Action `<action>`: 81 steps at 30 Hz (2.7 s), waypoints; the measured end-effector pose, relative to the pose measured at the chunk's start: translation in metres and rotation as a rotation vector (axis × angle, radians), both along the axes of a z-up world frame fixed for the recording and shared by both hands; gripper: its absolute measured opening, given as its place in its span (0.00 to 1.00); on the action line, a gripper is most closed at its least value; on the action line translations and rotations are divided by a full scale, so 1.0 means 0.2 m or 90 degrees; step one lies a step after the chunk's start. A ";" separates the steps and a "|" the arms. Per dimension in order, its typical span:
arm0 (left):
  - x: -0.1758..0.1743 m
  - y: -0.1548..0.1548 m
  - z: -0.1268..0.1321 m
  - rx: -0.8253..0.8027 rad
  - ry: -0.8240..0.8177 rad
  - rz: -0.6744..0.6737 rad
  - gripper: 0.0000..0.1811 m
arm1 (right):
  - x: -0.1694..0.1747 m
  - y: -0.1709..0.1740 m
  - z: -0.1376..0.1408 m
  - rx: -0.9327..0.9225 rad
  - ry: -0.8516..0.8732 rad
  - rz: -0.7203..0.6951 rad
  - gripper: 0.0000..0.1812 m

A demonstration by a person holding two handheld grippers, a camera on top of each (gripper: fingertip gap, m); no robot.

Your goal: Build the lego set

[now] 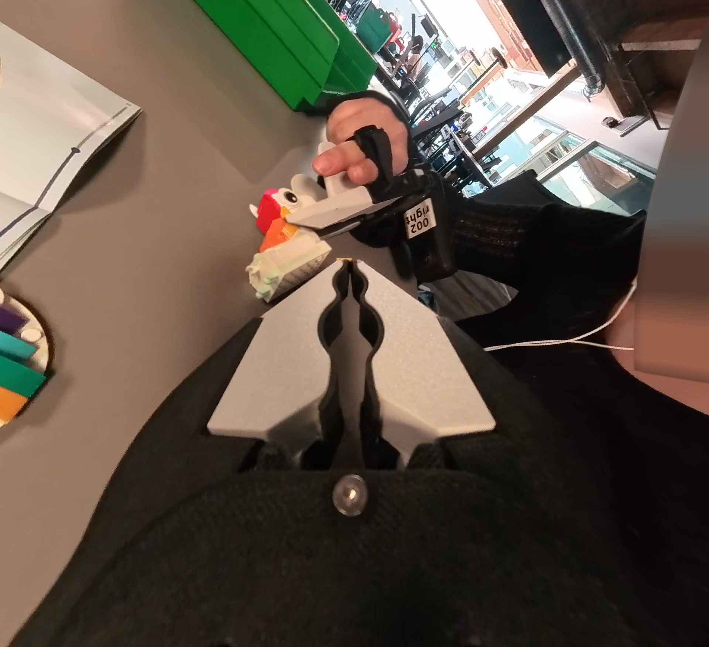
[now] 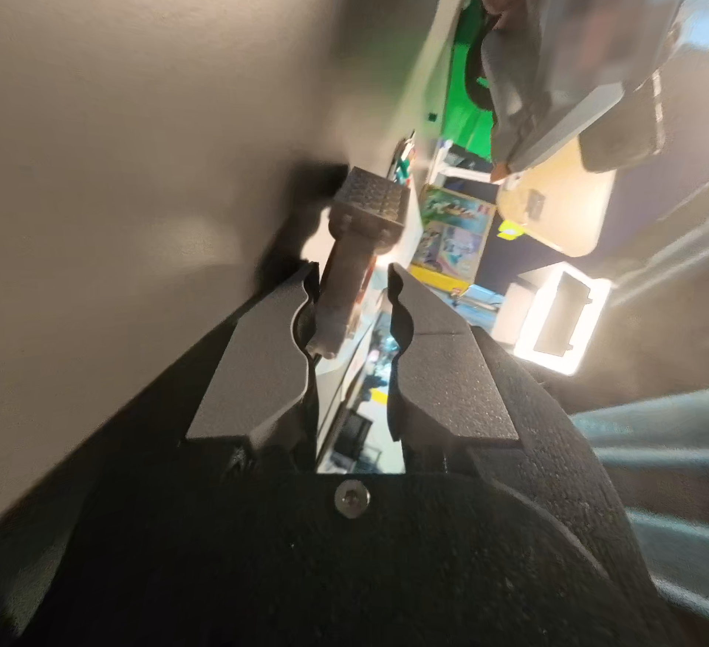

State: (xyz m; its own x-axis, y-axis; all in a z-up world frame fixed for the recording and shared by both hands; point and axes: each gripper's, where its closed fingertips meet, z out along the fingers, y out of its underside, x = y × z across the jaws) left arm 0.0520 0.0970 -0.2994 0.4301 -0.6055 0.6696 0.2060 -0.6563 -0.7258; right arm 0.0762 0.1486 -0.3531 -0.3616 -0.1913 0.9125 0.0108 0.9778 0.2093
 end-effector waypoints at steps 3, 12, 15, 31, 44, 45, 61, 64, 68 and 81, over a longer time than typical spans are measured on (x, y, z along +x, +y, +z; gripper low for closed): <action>0.00 0.00 0.01 -0.002 -0.031 -0.006 0.00 | 0.01 0.01 0.01 -0.042 -0.027 -0.044 0.22; 0.02 0.00 0.04 -0.011 -0.127 -0.047 0.00 | 0.15 0.09 -0.01 -0.377 -0.193 -0.220 0.26; 0.03 0.01 0.02 -0.016 -0.118 -0.052 0.00 | 0.22 0.07 -0.02 -0.565 -0.284 -0.235 0.28; 0.17 -0.04 0.04 -0.027 -0.144 -0.132 0.00 | 0.03 -0.27 0.32 -0.665 -0.032 0.068 0.05; 0.15 0.00 0.04 -0.033 -0.151 -0.104 0.00 | -0.02 -0.27 0.28 -0.608 0.028 0.078 0.01; 0.15 0.00 0.03 -0.034 -0.147 -0.099 0.00 | -0.03 -0.27 0.27 -0.606 0.025 0.074 0.01; 0.05 0.15 -0.05 0.143 0.162 0.088 0.01 | -0.08 -0.06 0.24 -0.727 0.029 -0.053 0.00; -0.03 0.19 -0.10 0.148 0.250 0.147 0.01 | -0.08 0.01 0.26 -0.708 0.071 -0.079 0.00; -0.23 0.22 -0.06 0.196 0.336 0.272 0.04 | -0.05 0.22 0.40 -0.624 0.266 -0.108 0.00; -0.46 -0.22 -0.25 0.027 0.428 0.255 0.18 | 0.00 0.47 0.41 -0.548 0.413 -0.185 0.00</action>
State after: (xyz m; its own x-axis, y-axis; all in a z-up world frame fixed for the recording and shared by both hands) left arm -0.0395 0.0529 -0.3492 0.9263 -0.3375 0.1673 -0.0717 -0.5940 -0.8013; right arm 0.0770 0.2429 -0.2711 0.3033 0.6100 0.7320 0.1237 0.7365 -0.6650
